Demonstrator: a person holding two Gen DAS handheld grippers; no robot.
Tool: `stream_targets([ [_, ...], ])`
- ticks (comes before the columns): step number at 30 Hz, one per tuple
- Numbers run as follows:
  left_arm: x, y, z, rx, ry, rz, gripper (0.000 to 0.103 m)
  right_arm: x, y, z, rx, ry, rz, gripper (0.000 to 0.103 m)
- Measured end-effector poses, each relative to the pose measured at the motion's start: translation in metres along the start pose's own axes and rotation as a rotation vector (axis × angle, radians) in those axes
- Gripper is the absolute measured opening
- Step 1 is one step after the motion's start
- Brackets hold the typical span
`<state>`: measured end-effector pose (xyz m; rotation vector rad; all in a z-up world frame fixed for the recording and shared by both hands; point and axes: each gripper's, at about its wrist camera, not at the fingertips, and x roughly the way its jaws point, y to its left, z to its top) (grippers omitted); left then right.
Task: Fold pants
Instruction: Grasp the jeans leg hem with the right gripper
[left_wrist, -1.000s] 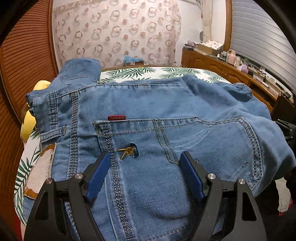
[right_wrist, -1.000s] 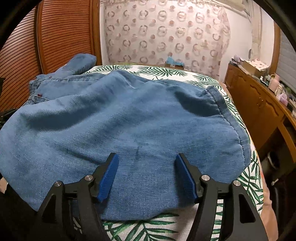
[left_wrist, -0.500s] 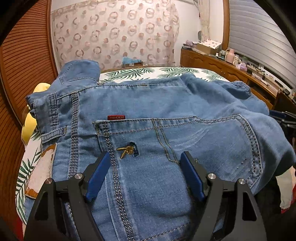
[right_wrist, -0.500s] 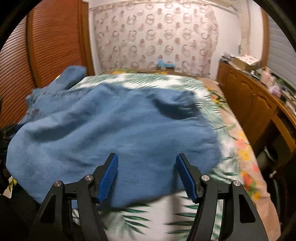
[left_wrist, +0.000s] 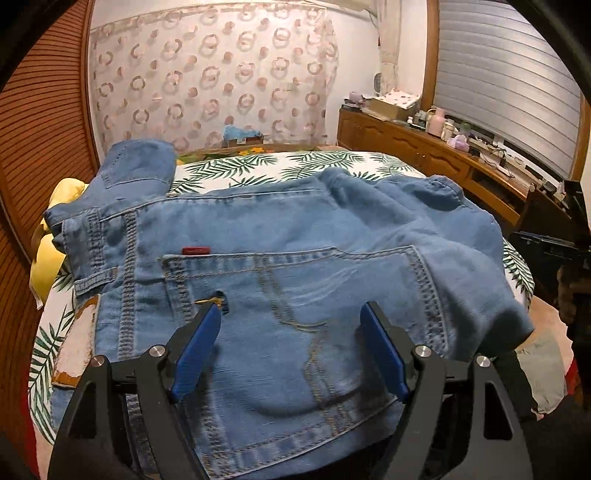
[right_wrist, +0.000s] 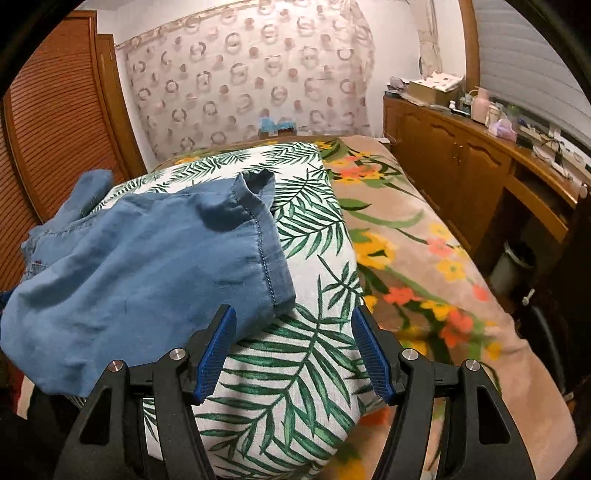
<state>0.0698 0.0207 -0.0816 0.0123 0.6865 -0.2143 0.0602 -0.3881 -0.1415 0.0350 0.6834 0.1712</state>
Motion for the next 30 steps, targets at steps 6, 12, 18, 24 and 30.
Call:
stream_targets([
  [6,-0.002,-0.006,0.003,-0.007,-0.003,-0.025,0.079,0.018,0.005,0.004,0.0,0.017,0.04,0.063],
  [12,-0.002,-0.008,0.003,0.0,-0.001,-0.023,0.079,0.032,-0.002,0.007,0.028,0.035,0.057,0.052],
  [18,-0.002,-0.008,0.002,-0.004,0.001,-0.022,0.079,0.033,-0.002,0.012,0.02,0.055,0.074,0.025],
  [24,-0.004,-0.008,0.001,-0.006,-0.001,-0.016,0.079,0.005,0.008,0.025,-0.046,-0.022,0.093,0.008],
  [30,-0.016,-0.002,0.004,-0.022,-0.031,-0.017,0.079,-0.043,0.031,0.054,-0.146,-0.142,0.088,0.007],
])
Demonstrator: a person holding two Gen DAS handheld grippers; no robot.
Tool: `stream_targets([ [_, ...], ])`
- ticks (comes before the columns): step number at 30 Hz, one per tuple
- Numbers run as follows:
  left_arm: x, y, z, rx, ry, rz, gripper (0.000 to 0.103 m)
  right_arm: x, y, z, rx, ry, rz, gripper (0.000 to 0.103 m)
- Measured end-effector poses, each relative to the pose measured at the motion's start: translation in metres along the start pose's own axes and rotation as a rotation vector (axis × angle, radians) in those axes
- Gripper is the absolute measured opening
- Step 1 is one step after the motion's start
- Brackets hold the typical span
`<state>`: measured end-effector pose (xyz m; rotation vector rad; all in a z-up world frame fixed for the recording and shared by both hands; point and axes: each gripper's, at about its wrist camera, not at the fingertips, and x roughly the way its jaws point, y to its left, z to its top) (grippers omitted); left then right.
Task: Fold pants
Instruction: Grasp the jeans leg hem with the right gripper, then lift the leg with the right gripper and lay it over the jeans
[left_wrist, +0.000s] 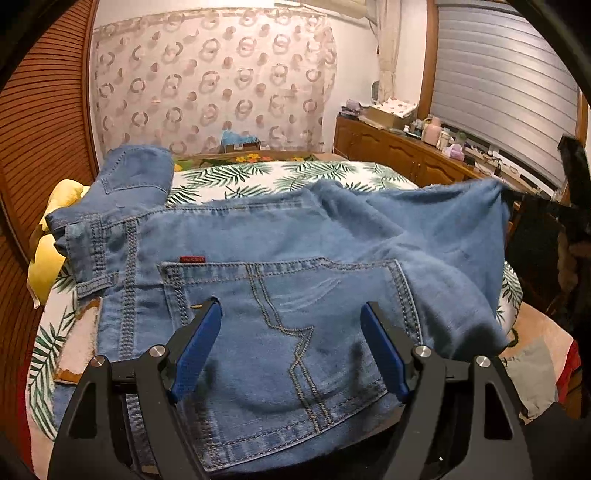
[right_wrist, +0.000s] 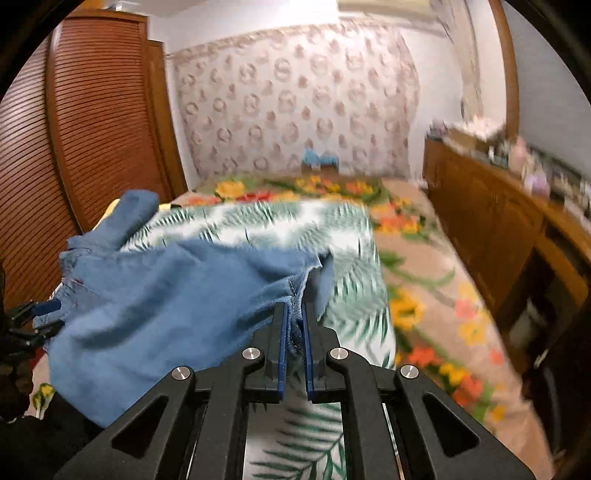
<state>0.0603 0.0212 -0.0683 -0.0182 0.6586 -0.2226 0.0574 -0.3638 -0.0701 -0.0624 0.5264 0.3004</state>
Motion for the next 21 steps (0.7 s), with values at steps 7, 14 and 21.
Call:
stream_targets([
  [7,-0.021,0.008,0.007,-0.007,-0.046,0.013,0.079,-0.036,0.012,0.052,-0.085,-0.124,-0.1,0.006],
  [14,-0.029,0.017,0.012,-0.014,-0.065,0.022,0.079,-0.031,-0.011,0.057,-0.037,-0.099,-0.165,0.006],
  [21,-0.031,0.02,0.015,-0.023,-0.072,0.025,0.079,-0.034,0.025,0.073,-0.046,-0.11,-0.082,0.006],
])
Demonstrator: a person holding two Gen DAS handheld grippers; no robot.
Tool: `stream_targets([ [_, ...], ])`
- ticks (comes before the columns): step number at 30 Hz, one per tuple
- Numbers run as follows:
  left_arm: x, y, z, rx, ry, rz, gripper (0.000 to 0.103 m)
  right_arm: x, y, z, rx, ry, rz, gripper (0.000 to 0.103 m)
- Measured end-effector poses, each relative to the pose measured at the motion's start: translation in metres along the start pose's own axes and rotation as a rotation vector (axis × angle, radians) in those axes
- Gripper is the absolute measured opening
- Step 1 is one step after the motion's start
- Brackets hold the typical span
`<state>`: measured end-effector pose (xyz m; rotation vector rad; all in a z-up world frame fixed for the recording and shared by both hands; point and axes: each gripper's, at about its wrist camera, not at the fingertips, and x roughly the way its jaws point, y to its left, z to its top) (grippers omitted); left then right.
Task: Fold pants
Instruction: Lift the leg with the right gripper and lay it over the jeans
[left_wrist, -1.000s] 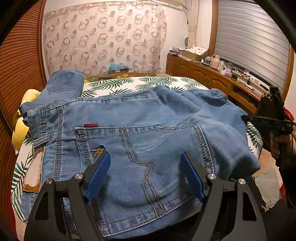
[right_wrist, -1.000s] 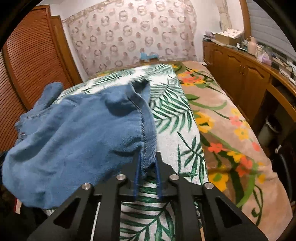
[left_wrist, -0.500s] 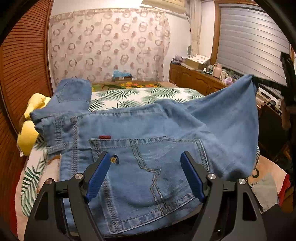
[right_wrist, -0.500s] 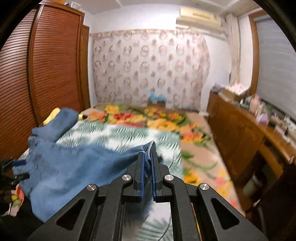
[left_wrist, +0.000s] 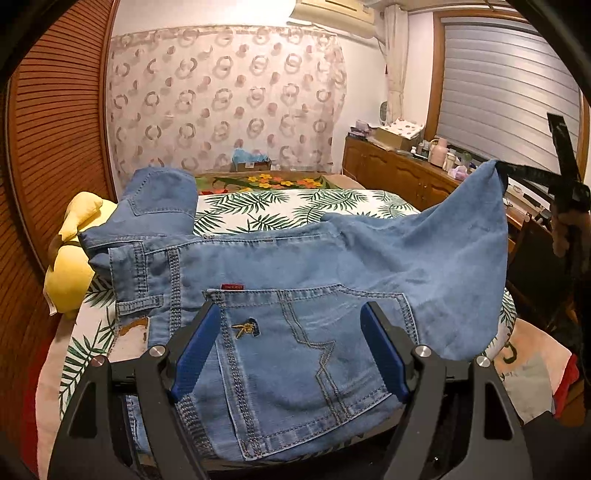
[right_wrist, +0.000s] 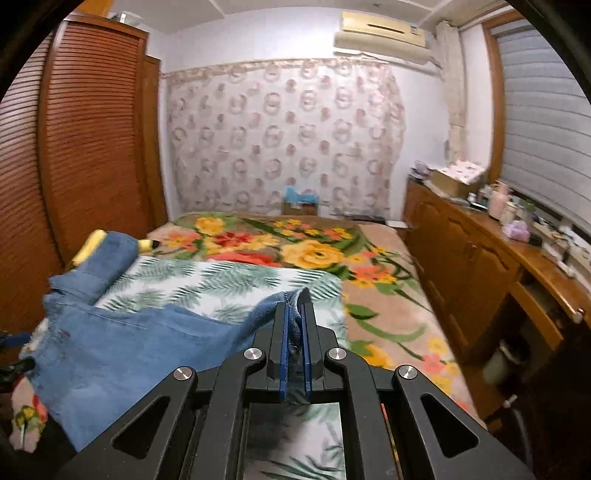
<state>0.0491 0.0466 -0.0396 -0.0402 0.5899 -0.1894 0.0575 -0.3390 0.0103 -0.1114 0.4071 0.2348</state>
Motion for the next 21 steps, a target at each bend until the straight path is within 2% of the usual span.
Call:
stream_targets([
  [6,-0.007,0.003,0.001,-0.006,-0.013,0.0,0.079,-0.02,0.057,0.021,-0.104,-0.048,0.135,0.006],
  [10,-0.014,0.005,0.002,-0.005,-0.022,0.004,0.079,-0.028,0.106,0.038,-0.163,-0.074,0.27,0.006],
  [12,-0.017,0.006,0.003,-0.006,-0.027,0.005,0.079,-0.031,0.13,0.045,-0.169,-0.073,0.355,0.006],
  [17,-0.028,0.012,0.005,-0.01,-0.045,0.008,0.079,-0.036,0.187,0.057,-0.213,-0.064,0.497,0.006],
  [21,-0.033,0.022,0.002,-0.025,-0.046,0.02,0.079,-0.029,0.218,0.064,-0.262,-0.034,0.558,0.006],
])
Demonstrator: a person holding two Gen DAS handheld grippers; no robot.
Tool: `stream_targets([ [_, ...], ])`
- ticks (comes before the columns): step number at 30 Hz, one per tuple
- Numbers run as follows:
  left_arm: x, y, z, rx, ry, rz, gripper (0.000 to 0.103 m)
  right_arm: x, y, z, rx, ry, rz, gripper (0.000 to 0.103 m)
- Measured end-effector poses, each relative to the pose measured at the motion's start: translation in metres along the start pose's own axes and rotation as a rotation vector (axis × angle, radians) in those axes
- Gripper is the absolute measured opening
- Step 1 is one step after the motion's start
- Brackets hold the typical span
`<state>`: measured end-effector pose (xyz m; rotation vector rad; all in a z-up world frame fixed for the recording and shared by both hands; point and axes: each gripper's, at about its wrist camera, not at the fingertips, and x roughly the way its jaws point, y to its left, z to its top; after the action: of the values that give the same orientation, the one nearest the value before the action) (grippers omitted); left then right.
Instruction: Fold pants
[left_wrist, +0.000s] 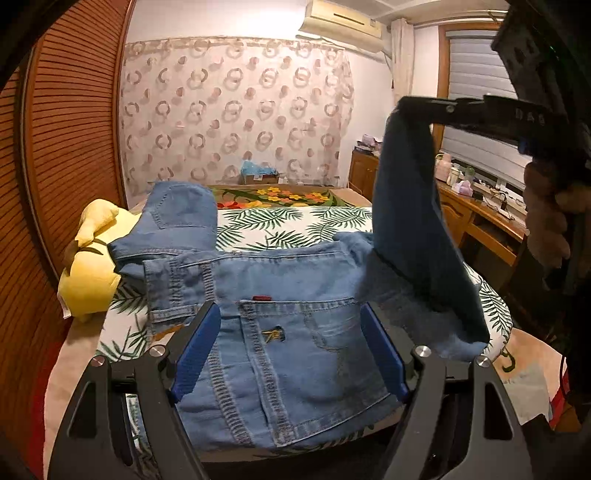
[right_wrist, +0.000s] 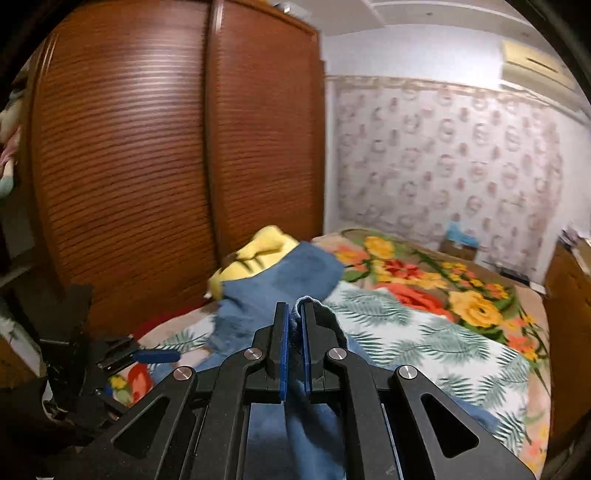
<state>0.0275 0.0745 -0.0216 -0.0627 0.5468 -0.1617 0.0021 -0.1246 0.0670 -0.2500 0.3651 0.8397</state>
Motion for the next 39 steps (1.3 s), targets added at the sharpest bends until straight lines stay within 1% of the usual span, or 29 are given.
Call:
stream_targets([
  [2,0.0,0.005,-0.002,-0.008,0.003,0.009,0.079,0.01,0.003,0.001,0.006,0.032,0.027,0.006],
  [6,0.003,0.014,-0.006,-0.031,0.016,0.016,0.079,0.035,-0.017,0.003,0.036,0.104,0.044,0.007],
  [7,0.004,0.015,-0.007,-0.034,0.019,0.019,0.079,0.043,-0.025,0.005,0.037,0.124,0.044,0.012],
  [9,0.006,0.017,-0.008,-0.036,0.023,0.02,0.079,0.052,-0.027,0.007,0.027,0.152,0.028,0.015],
  [10,0.006,0.018,-0.009,-0.037,0.025,0.021,0.079,0.051,-0.028,0.008,0.025,0.159,0.022,0.02],
  [11,0.007,0.018,-0.009,-0.039,0.028,0.022,0.079,0.047,-0.031,0.012,0.024,0.163,0.015,0.028],
  [12,0.009,0.019,-0.01,-0.04,0.031,0.022,0.079,0.043,-0.032,0.014,0.023,0.163,0.007,0.033],
  [13,0.011,0.018,-0.011,-0.039,0.033,0.021,0.079,0.041,-0.032,0.018,0.023,0.161,-0.002,0.041],
  [14,0.013,0.019,-0.012,-0.037,0.039,0.024,0.079,0.038,-0.031,0.017,0.024,0.157,-0.013,0.042],
  [16,0.019,0.02,-0.014,-0.032,0.053,0.028,0.079,0.032,-0.029,0.008,0.026,0.161,-0.031,0.044],
  [18,0.025,0.022,-0.017,-0.033,0.067,0.023,0.079,0.043,-0.026,-0.009,0.03,0.178,-0.06,0.046],
  [22,0.037,0.022,-0.023,-0.029,0.095,-0.001,0.078,0.046,-0.027,-0.029,0.061,0.219,-0.11,0.048],
  [24,0.044,0.021,-0.024,-0.021,0.11,-0.019,0.073,0.048,-0.03,-0.036,0.076,0.234,-0.134,0.048],
  [27,0.053,0.017,-0.024,-0.007,0.124,-0.055,0.062,0.043,-0.03,-0.046,0.104,0.247,-0.145,0.048],
  [28,0.056,0.016,-0.024,-0.004,0.128,-0.068,0.056,0.04,-0.029,-0.047,0.112,0.249,-0.147,0.048],
  [29,0.06,0.015,-0.022,-0.003,0.133,-0.079,0.052,0.033,-0.027,-0.046,0.117,0.249,-0.152,0.048],
  [30,0.065,0.014,-0.021,0.001,0.137,-0.09,0.051,0.03,-0.026,-0.046,0.123,0.249,-0.157,0.048],
  [32,0.073,0.011,-0.019,0.01,0.147,-0.099,0.046,0.024,-0.023,-0.046,0.134,0.251,-0.165,0.048],
  [35,0.083,0.005,-0.019,0.03,0.166,-0.098,0.045,0.016,-0.016,-0.048,0.142,0.253,-0.175,0.048],
  [39,0.094,0.001,-0.022,0.042,0.197,-0.098,0.045,0.015,-0.002,-0.052,0.128,0.264,-0.18,0.048],
])
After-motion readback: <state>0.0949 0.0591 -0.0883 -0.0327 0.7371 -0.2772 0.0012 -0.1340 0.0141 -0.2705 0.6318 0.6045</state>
